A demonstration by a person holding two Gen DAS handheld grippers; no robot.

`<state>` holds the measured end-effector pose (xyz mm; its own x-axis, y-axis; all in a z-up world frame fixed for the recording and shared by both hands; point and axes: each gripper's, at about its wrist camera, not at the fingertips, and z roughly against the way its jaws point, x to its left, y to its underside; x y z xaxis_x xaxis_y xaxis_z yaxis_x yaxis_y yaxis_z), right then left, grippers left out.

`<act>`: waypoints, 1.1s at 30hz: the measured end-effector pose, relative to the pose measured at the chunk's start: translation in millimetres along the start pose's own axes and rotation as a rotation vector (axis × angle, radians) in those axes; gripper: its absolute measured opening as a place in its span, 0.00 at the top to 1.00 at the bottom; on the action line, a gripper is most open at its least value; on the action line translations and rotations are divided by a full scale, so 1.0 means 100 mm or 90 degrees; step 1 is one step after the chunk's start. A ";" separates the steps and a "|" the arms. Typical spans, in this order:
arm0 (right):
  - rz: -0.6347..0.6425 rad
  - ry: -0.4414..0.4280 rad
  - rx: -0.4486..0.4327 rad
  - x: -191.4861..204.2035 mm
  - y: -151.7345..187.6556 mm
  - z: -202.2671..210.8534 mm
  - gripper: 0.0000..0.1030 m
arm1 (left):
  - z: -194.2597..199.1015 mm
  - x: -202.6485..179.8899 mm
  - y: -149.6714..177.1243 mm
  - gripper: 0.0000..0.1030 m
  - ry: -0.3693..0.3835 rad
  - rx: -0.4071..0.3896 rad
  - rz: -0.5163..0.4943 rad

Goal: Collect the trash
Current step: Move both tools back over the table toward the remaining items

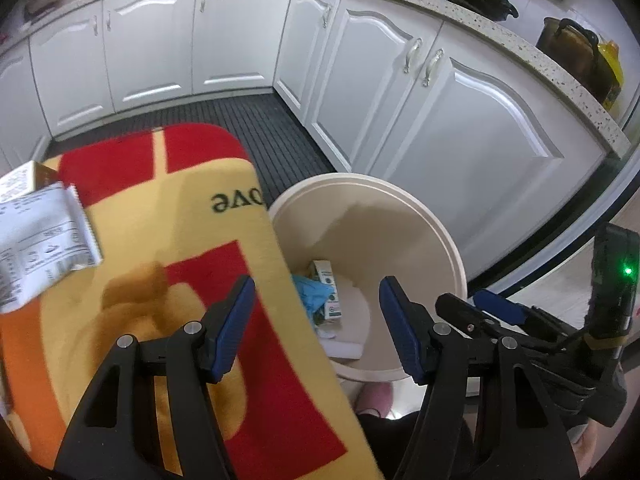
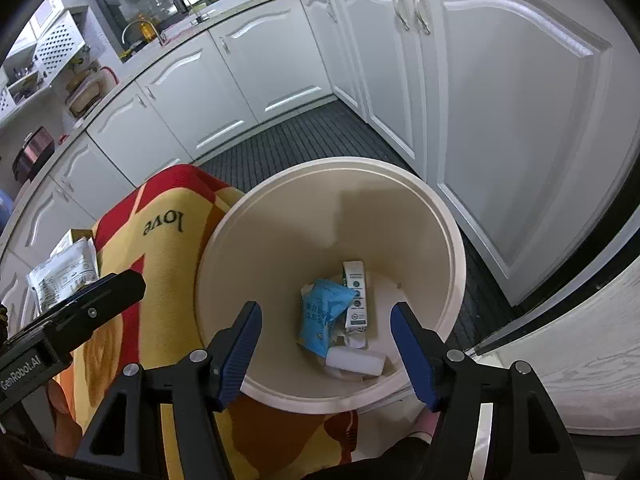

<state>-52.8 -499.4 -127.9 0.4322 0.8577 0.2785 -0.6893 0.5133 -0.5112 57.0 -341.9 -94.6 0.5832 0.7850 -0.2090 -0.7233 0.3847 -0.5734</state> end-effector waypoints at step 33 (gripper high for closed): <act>0.126 -0.023 -0.035 1.06 0.21 0.32 0.29 | 0.91 0.85 0.44 0.38 -0.103 -0.076 0.066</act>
<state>-40.2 -396.9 -83.1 0.2696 0.9425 0.1977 -0.7256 0.3338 -0.6017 40.8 -213.8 -65.4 0.4349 0.8882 -0.1478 -0.7214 0.2455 -0.6476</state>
